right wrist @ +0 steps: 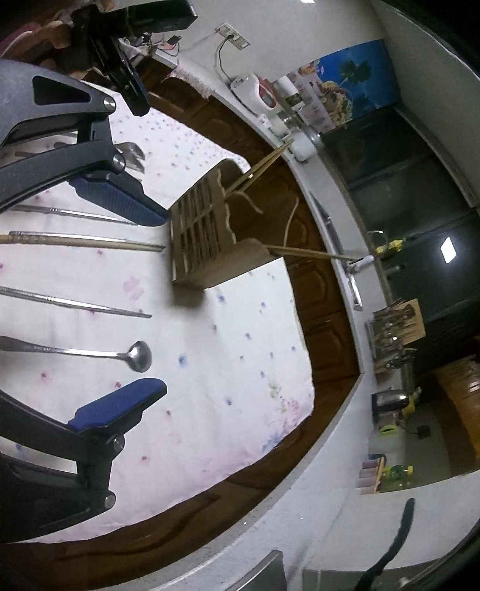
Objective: Organize utensils
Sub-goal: 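Move both open tools back over the remaining utensils, then grasp a thin metal chopstick with the left tool while the right tool grasps the silver spoon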
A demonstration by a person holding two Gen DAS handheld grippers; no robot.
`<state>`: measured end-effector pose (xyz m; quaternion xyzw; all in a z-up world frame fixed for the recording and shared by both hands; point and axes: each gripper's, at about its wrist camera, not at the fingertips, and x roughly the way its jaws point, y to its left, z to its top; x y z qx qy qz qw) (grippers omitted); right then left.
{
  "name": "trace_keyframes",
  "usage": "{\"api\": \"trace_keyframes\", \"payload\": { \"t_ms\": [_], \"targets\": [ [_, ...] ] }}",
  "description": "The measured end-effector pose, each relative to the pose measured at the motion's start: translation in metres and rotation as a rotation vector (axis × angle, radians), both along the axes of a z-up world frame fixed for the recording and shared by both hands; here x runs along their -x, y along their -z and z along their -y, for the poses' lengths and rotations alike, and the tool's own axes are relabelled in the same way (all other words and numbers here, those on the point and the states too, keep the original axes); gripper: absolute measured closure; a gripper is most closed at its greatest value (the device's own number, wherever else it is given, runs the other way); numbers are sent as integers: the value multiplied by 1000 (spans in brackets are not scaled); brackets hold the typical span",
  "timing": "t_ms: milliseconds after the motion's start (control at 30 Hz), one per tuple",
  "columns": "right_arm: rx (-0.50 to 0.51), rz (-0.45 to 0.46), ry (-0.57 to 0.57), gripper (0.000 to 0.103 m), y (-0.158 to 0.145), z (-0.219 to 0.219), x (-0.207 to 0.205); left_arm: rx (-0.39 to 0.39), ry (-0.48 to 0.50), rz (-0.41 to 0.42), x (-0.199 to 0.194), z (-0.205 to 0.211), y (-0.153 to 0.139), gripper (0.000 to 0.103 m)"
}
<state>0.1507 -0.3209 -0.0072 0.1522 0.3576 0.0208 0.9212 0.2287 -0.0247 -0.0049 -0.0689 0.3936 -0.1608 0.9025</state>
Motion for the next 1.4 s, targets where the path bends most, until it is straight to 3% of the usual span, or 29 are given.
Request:
{"api": "trace_keyframes", "payload": {
  "t_ms": [100, 233, 333, 567, 667, 833, 933, 1000, 1133, 1167, 1233, 1267, 1400],
  "targets": [
    [9, -16, -7, 18, 5, 0, -3, -34, 13, -35, -5, 12, 8, 6],
    [36, -51, -17, 18, 14, -5, -12, -60, 35, -100, -19, 28, 24, 19],
    [57, -98, -14, 26, 26, -6, -19, -80, 50, -142, -29, 39, 37, 29],
    [72, -228, -11, 56, 65, 1, -30, -129, 83, -206, -48, 64, 63, 46],
    [61, -277, -14, 61, 80, 4, -36, -130, 88, -257, -60, 71, 79, 58],
    [63, -325, -26, 66, 93, 4, -46, -156, 109, -320, -79, 86, 100, 61],
    [66, -353, -32, 69, 100, 4, -53, -217, 116, -307, -85, 98, 101, 62],
    [70, -368, -38, 77, 104, 3, -58, -253, 120, -305, -88, 107, 103, 66],
    [87, -379, -43, 77, 110, 0, -65, -334, 139, -277, -89, 122, 106, 84],
    [94, -379, -44, 78, 109, -1, -66, -338, 147, -274, -89, 126, 107, 93],
    [126, -379, -39, 86, 110, -3, -67, -341, 148, -269, -90, 129, 106, 97],
    [139, -379, -36, 95, 110, -4, -68, -346, 145, -261, -89, 130, 107, 98],
    [114, -370, -41, 98, 108, -1, -66, -297, 150, -268, -87, 126, 108, 100]
  ]
}}
